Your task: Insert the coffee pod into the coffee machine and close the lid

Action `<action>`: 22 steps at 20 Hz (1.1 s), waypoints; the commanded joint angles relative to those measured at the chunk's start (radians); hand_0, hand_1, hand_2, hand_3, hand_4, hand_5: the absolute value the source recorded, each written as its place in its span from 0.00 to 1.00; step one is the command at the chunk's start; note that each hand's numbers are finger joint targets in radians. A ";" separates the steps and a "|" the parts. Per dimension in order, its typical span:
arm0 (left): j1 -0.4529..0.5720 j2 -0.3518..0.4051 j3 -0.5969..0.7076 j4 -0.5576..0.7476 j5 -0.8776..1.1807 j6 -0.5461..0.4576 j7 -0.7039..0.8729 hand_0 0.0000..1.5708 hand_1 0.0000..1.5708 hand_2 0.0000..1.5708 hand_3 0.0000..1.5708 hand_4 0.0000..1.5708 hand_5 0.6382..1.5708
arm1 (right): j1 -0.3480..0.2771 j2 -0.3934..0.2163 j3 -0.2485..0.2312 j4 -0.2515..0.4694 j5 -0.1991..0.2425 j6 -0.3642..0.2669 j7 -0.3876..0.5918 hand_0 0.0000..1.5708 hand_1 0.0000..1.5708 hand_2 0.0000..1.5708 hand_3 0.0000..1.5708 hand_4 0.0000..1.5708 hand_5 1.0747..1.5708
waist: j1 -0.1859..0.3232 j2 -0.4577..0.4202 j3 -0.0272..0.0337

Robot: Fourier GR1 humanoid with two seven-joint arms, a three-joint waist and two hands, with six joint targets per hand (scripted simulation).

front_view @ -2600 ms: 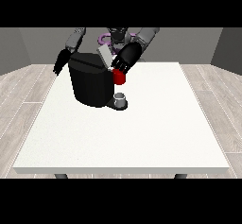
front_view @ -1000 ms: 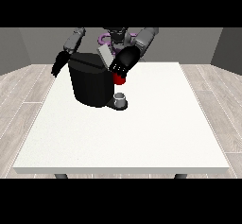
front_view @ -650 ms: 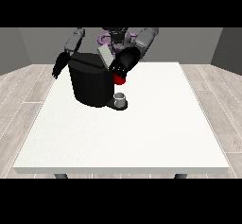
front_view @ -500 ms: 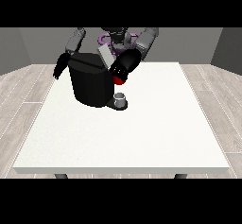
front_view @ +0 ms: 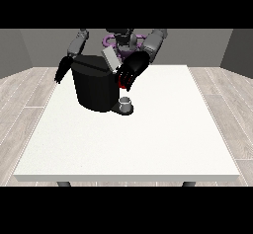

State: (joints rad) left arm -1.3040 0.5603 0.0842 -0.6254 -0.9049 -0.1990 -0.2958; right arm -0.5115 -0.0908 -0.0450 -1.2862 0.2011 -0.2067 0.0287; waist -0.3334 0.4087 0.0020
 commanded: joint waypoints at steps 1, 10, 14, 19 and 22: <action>0.028 0.026 0.008 0.031 -0.016 0.034 -0.020 0.00 0.00 0.36 0.30 0.00 1.00 | 0.029 -0.007 0.018 -0.026 0.023 -0.002 0.028 0.00 0.00 0.00 0.00 0.10 1.00 | -0.007 -0.015 -0.0021; 0.049 -0.074 -0.014 -0.009 -0.015 -0.011 0.048 0.00 0.00 0.14 0.09 0.00 1.00 | 0.045 -0.026 -0.076 0.102 -0.056 0.023 -0.034 0.00 0.00 0.00 0.00 0.09 1.00 | 0.085 -0.101 -0.0011; 0.132 -0.153 -0.022 -0.011 0.010 -0.046 0.061 0.00 0.00 0.00 0.03 0.00 1.00 | 0.110 0.008 -0.072 0.133 -0.049 -0.007 -0.025 0.00 0.00 0.00 0.00 0.00 1.00 | 0.154 -0.225 -0.0014; 0.291 -0.284 -0.010 -0.046 0.068 -0.018 0.059 0.00 0.00 0.18 0.00 0.00 1.00 | 0.239 -0.001 -0.081 0.177 -0.048 0.000 -0.062 0.00 0.00 0.00 0.00 0.00 1.00 | 0.244 -0.383 -0.0019; 0.308 -0.374 0.161 -0.052 0.275 -0.012 -0.005 0.00 0.00 0.00 0.00 0.13 1.00 | 0.228 -0.018 -0.106 0.181 -0.063 0.002 -0.050 0.00 0.00 0.00 0.00 0.00 1.00 | 0.294 -0.397 -0.0042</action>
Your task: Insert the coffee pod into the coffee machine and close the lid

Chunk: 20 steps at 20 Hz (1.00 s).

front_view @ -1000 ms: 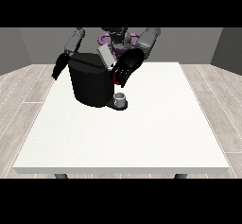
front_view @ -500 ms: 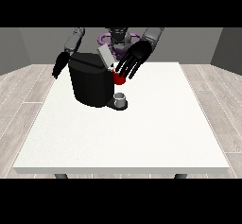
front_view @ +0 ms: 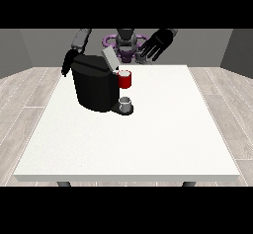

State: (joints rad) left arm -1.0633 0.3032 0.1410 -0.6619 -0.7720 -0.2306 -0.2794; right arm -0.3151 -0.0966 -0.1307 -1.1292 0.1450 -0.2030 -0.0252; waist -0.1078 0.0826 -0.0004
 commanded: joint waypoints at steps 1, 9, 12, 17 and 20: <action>0.141 -0.144 0.107 -0.013 0.158 0.027 -0.049 0.00 0.00 0.00 0.00 0.24 1.00 | 0.113 -0.007 -0.014 0.028 -0.006 0.009 -0.054 0.00 0.00 0.00 0.00 0.00 1.00 | 0.068 -0.104 -0.0011; 0.398 -0.276 0.241 0.026 0.360 -0.055 -0.062 0.00 0.00 0.00 0.00 0.27 1.00 | 0.191 0.013 -0.008 -0.017 -0.031 0.027 -0.029 0.00 0.00 0.00 0.00 0.00 1.00 | 0.177 -0.333 -0.0001; 0.482 -0.277 0.226 0.023 0.356 -0.074 -0.065 0.00 0.00 0.00 0.00 0.24 1.00 | 0.188 0.007 0.002 -0.061 -0.071 0.097 -0.040 0.00 0.00 0.00 0.00 0.00 1.00 | 0.201 -0.384 0.0005; 0.523 -0.262 0.247 -0.003 0.391 -0.064 -0.047 0.00 0.00 0.00 0.00 0.27 1.00 | 0.110 0.004 0.072 -0.167 -0.068 0.162 0.003 0.00 0.00 0.00 0.00 0.00 1.00 | 0.186 -0.386 0.0002; 0.573 -0.301 0.198 -0.016 0.427 -0.062 -0.026 0.00 0.00 0.00 0.00 0.25 1.00 | 0.078 -0.044 0.080 -0.144 -0.049 0.198 0.036 0.00 0.00 0.00 0.00 0.10 1.00 | 0.247 -0.426 0.0005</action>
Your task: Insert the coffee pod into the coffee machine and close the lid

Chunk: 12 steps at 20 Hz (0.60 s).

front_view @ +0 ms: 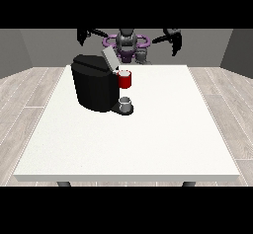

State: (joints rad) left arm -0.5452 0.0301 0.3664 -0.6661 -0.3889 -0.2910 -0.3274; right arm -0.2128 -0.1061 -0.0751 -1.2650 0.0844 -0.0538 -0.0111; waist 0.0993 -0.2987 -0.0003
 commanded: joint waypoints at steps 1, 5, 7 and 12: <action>0.044 -0.012 0.003 -0.065 0.053 -0.042 0.042 0.00 0.00 0.00 0.00 0.22 1.00 | -0.014 -0.050 0.012 -0.039 0.003 0.056 0.021 0.00 0.00 0.00 0.00 0.07 1.00 | 0.029 -0.030 0.0005; 0.100 -0.029 -0.045 -0.181 0.084 0.000 0.059 0.00 0.00 0.00 0.00 0.26 1.00 | -0.098 -0.058 0.002 -0.062 0.009 0.041 0.071 0.00 0.00 0.00 0.00 0.00 1.00 | 0.027 0.046 0.0004; 0.124 -0.030 -0.109 -0.220 0.136 -0.059 0.095 0.00 0.00 0.00 0.00 0.23 1.00 | -0.125 -0.108 -0.097 0.026 -0.047 0.050 0.051 0.00 0.00 0.00 0.00 0.00 1.00 | 0.104 0.035 0.0008; 0.111 -0.030 -0.116 -0.314 0.140 -0.010 0.094 0.00 0.00 0.00 0.00 0.24 1.00 | -0.244 -0.093 -0.099 0.051 -0.079 0.054 0.123 0.00 0.00 0.00 0.00 0.00 1.00 | 0.082 0.156 0.0005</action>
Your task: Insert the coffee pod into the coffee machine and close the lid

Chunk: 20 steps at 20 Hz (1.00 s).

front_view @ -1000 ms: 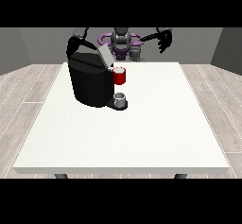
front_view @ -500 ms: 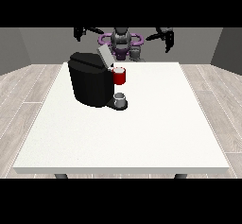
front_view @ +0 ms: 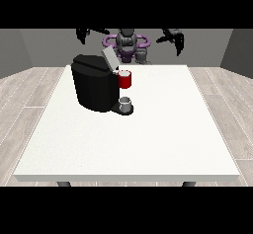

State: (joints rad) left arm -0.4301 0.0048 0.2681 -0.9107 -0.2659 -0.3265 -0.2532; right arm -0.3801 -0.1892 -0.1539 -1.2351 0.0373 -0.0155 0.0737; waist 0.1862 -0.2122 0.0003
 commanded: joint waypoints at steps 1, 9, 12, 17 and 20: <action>0.020 -0.005 -0.060 -0.093 0.045 0.017 0.054 0.00 0.00 0.00 0.00 0.24 1.00 | -0.043 0.035 -0.016 0.051 -0.037 -0.006 0.009 0.00 0.00 0.00 0.00 0.00 1.00 | 0.026 0.038 0.0001; 0.108 -0.005 -0.121 -0.306 0.116 0.028 0.129 0.00 0.00 0.00 0.00 0.17 1.00 | -0.142 -0.004 -0.086 0.151 -0.105 0.003 0.017 0.00 0.00 0.00 0.00 0.09 1.00 | 0.038 0.119 0.0000; 0.152 -0.005 -0.125 -0.351 0.109 0.060 0.154 0.00 0.00 0.00 0.00 0.24 1.00 | -0.117 0.049 -0.006 0.136 -0.066 0.000 0.018 0.00 0.00 0.00 0.00 0.00 1.00 | -0.010 0.126 -0.0002; 0.185 0.017 -0.139 -0.464 0.160 0.030 0.156 0.00 0.00 0.00 0.00 0.23 1.00 | -0.187 0.013 -0.031 0.197 -0.093 0.039 -0.026 0.00 0.00 0.00 0.00 0.00 1.00 | 0.010 0.191 -0.0001; 0.178 0.033 -0.127 -0.455 0.145 0.080 0.178 0.00 0.00 0.00 0.00 0.23 1.00 | -0.230 0.063 0.039 0.165 -0.051 -0.002 0.032 0.00 0.00 0.00 0.00 0.00 1.00 | -0.040 0.189 -0.0003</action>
State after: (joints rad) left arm -0.2744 0.0320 0.1447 -1.3207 -0.1299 -0.2666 -0.1081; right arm -0.5832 -0.1536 -0.1566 -1.0730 -0.0403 0.0028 0.0944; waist 0.1661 -0.0302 0.0002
